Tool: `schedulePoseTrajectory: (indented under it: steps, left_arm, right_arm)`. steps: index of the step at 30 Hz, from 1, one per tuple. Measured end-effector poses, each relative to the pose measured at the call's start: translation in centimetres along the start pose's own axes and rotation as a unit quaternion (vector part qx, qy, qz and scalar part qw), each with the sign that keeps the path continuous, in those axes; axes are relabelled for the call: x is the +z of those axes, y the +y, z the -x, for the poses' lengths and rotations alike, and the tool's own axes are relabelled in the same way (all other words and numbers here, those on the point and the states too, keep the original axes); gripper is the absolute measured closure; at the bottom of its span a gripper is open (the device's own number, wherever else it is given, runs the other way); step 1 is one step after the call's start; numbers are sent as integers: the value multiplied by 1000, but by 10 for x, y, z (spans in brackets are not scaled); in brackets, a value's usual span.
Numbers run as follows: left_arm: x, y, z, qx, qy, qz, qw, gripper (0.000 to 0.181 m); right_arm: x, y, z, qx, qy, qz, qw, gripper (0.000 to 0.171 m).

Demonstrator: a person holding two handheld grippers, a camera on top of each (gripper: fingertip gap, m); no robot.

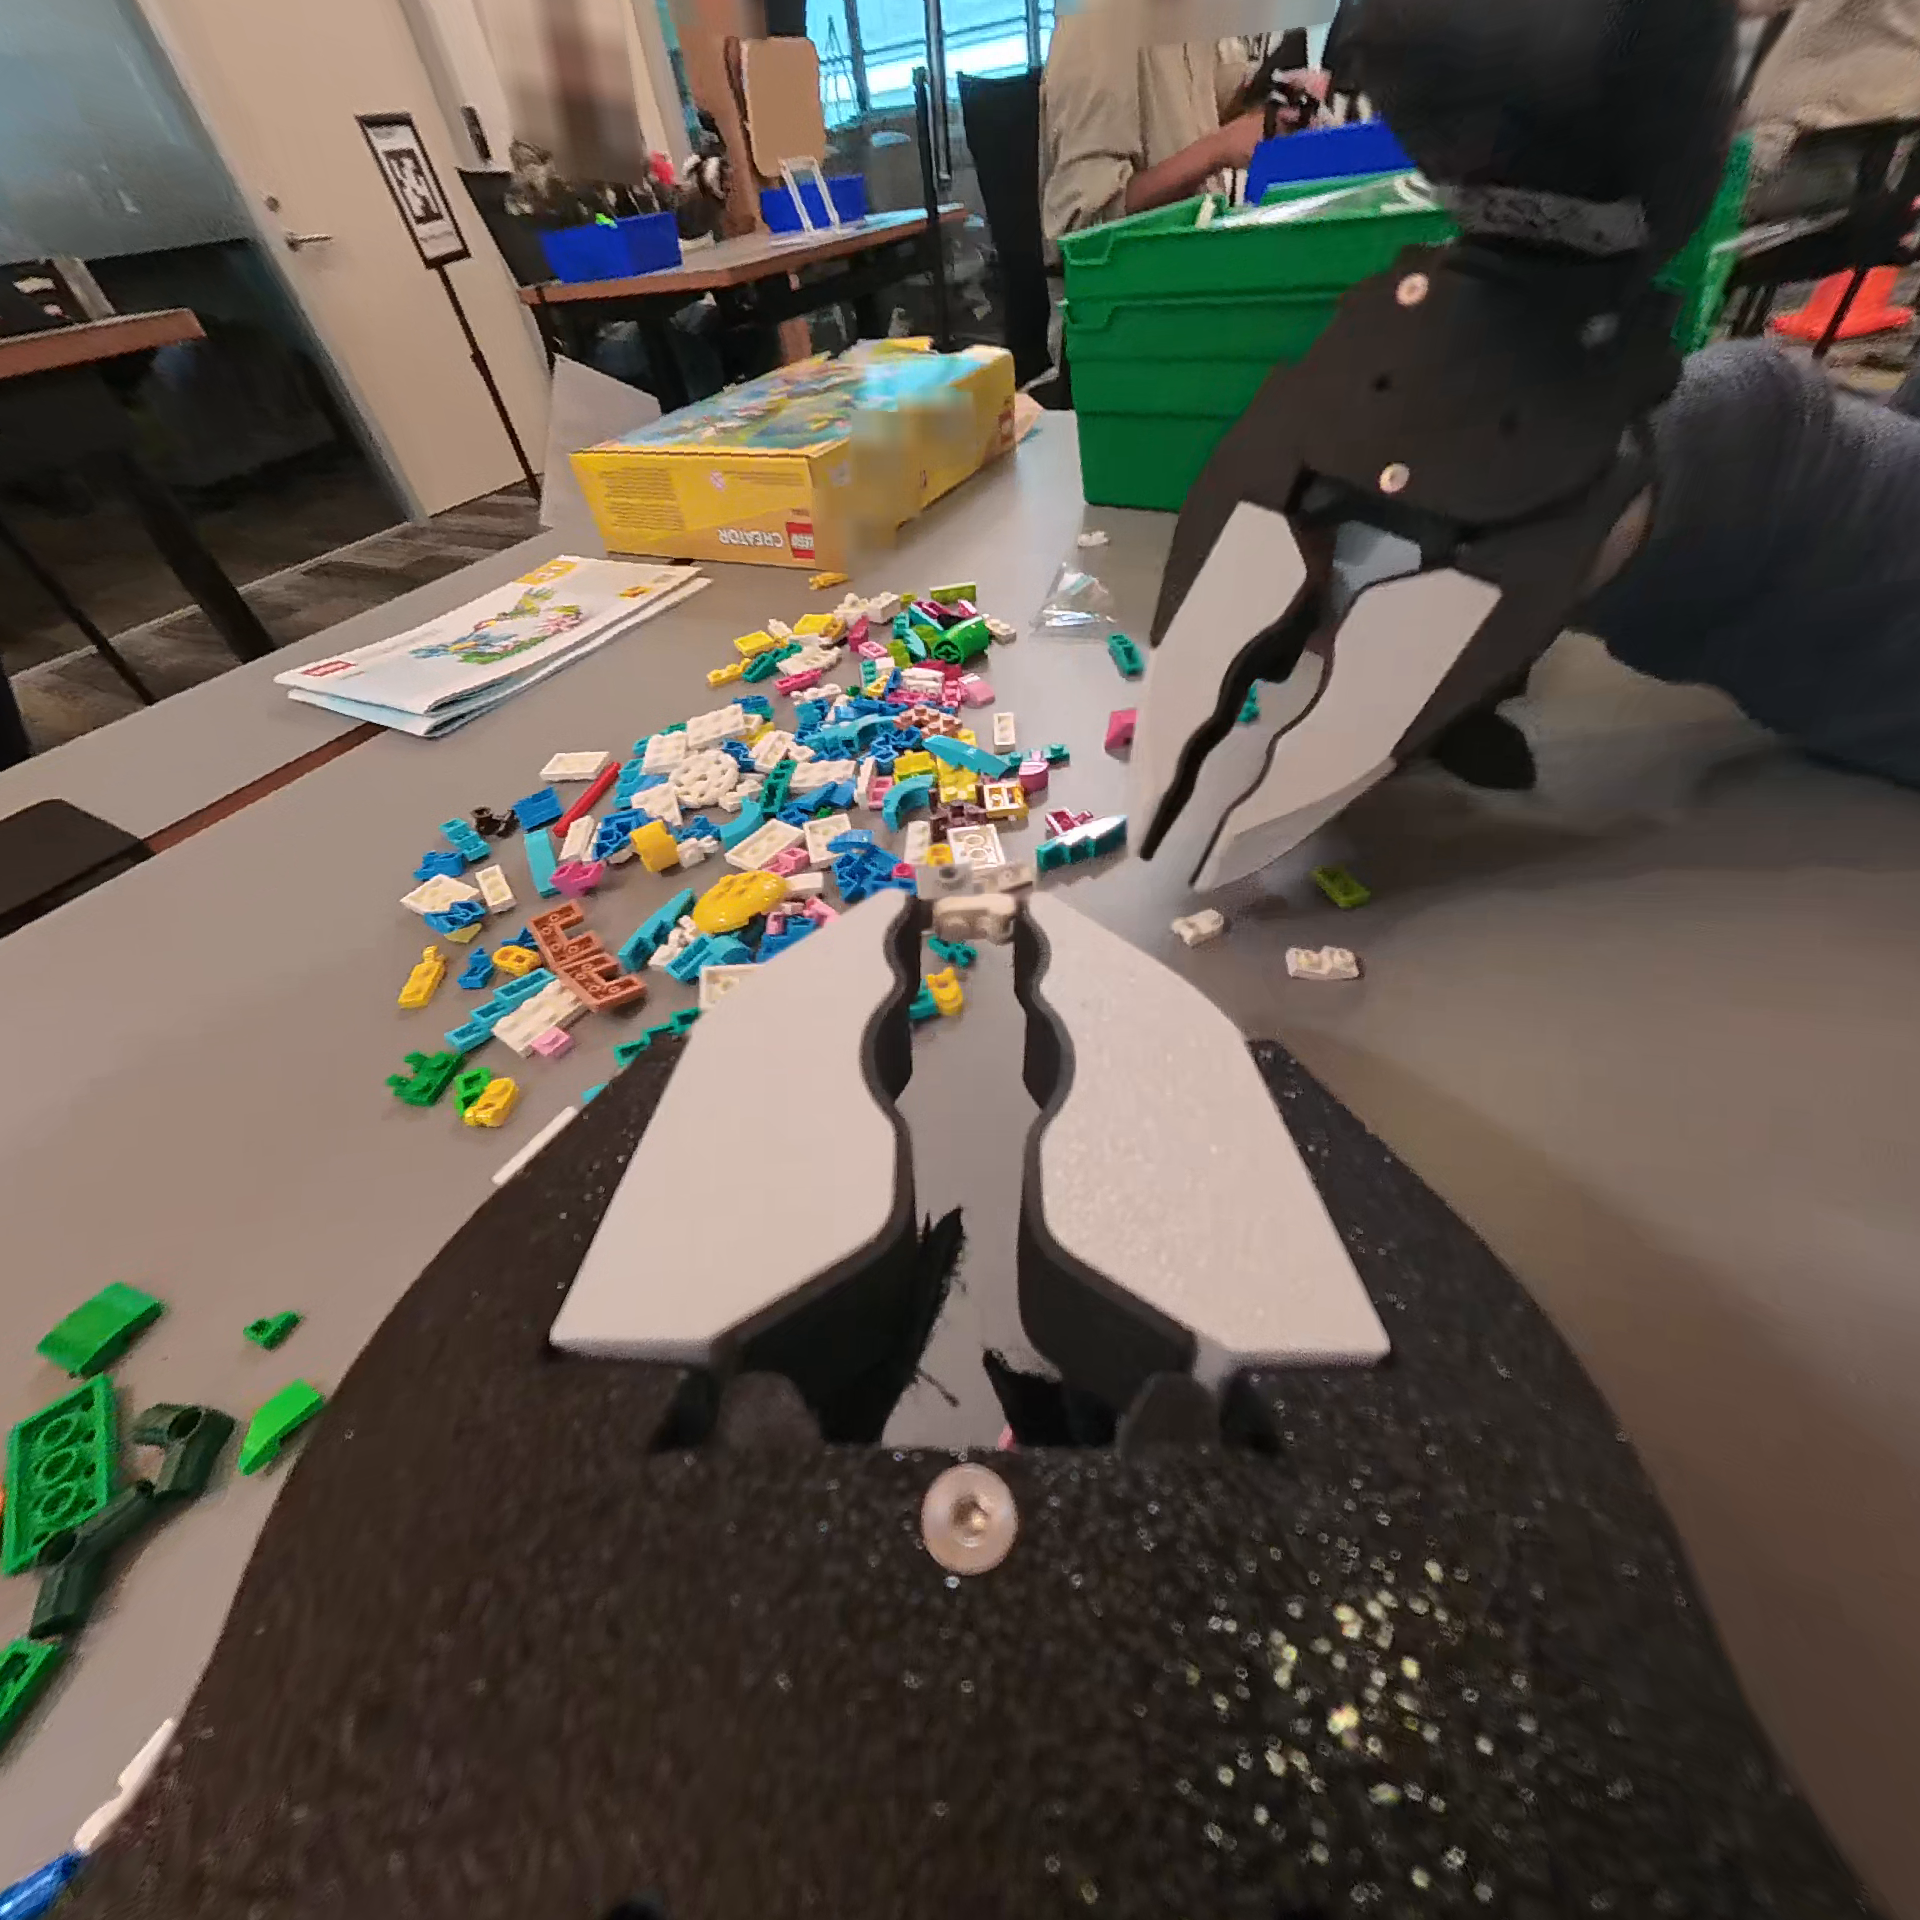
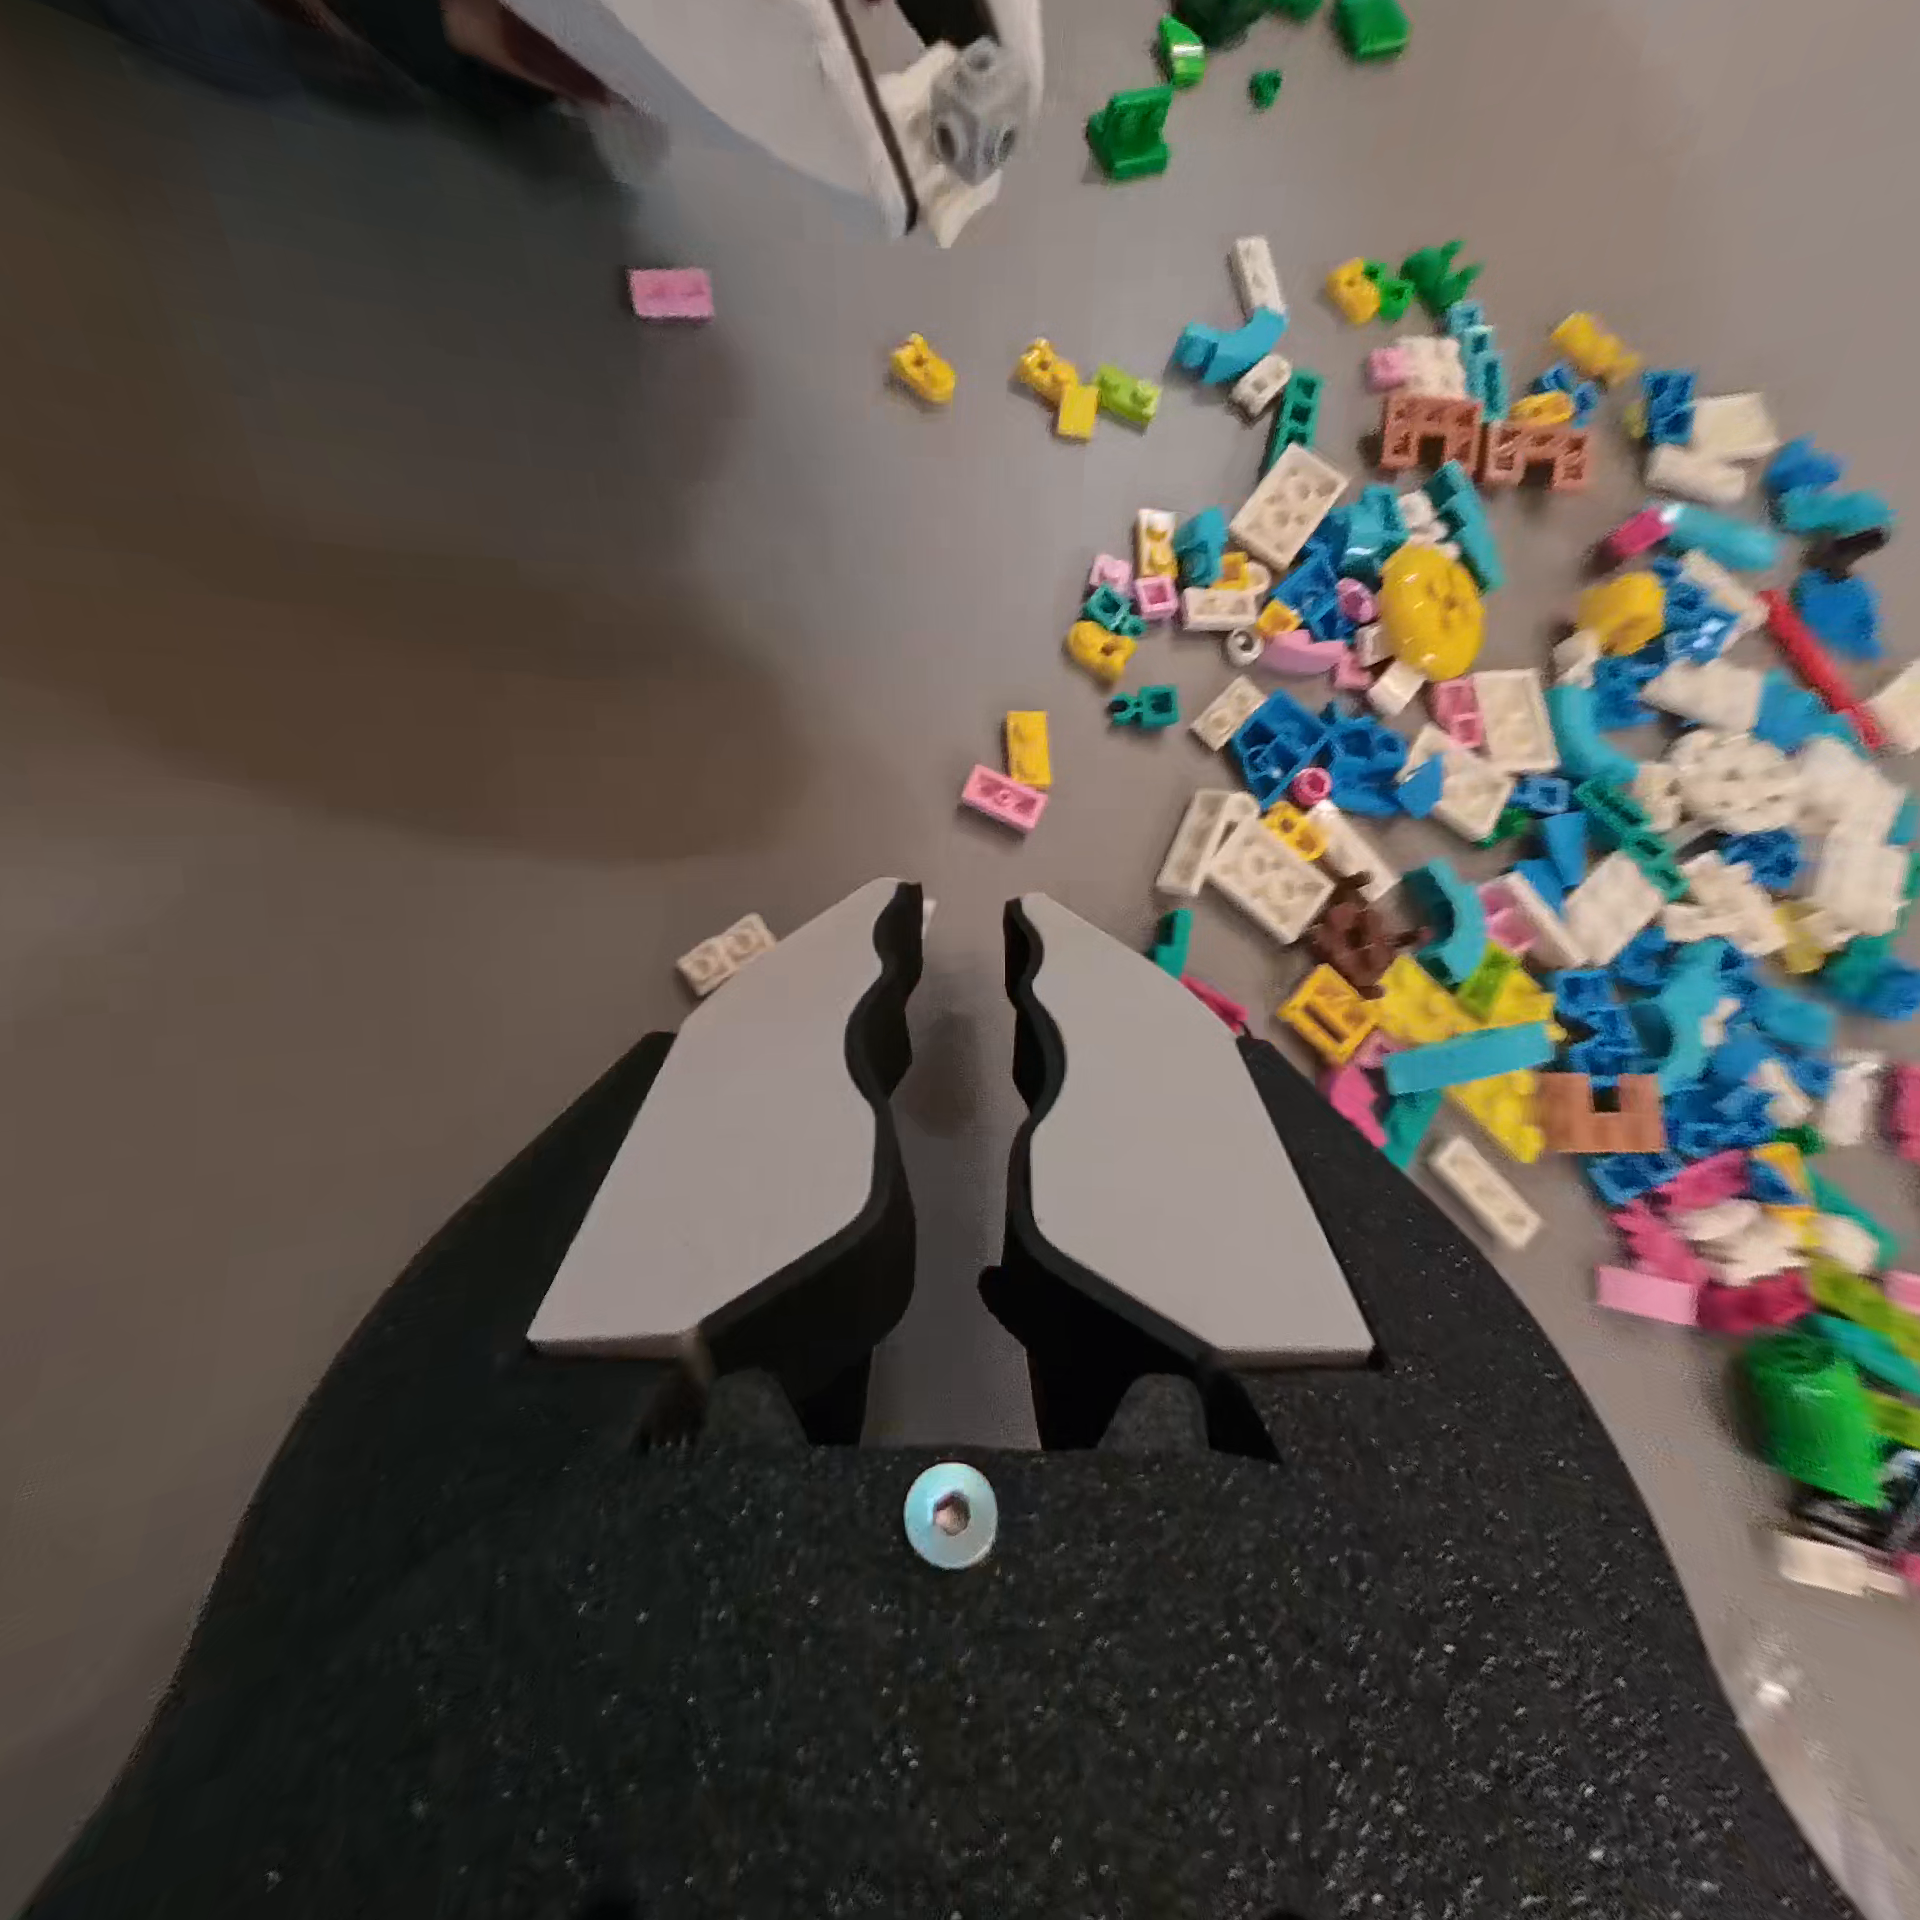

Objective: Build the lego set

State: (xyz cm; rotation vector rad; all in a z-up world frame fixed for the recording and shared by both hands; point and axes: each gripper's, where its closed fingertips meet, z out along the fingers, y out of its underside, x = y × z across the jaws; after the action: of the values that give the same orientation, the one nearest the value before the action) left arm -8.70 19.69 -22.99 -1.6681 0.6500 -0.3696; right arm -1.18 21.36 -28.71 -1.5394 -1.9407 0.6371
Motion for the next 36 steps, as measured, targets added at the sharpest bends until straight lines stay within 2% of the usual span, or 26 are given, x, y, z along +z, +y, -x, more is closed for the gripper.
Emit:
schedulePoseTrajectory:
  steps: [1,10,12,15,17,22,24,27,29,32,36]
  left_arm:
    - [1,1,-2,4,4,3,1000,165]
    - [2,0,-7,8,8,3,1000,165]
    - [2,0,-6,6,0,3,1000,165]
    - [4,-1,-1,-2,-29,4,1000,165]
    - [5,-1,1,-15,-44,6,999,165]
    - [7,-1,7,-41,-99,19,994,165]
    - [3,-3,10,-50,-127,22,990,165]
    - [-1,-2,7,-64,-145,29,987,165]
    - [-4,9,11,-54,-180,59,980,165]
    - [-12,11,9,-98,-213,43,971,165]
    - [-20,8,5,-59,-241,37,968,165]
  right_arm:
    - [-1,1,4,13,-14,-4,1000,157]
    - [8,13,11,31,-33,33,998,158]
    - [9,12,11,31,-28,36,998,164]
    - [11,10,8,45,-11,41,998,164]
    - [11,-2,1,64,16,25,998,164]
    - [-2,-66,-12,127,85,-96,984,164]
    - [-5,-85,-8,132,89,-120,980,164]
    - [-6,-104,-4,130,100,-128,978,164]
    - [-6,-109,-4,119,111,-119,979,164]
    - [-4,-116,-4,116,104,-110,982,164]
    - [1,-129,1,108,85,-104,985,164]
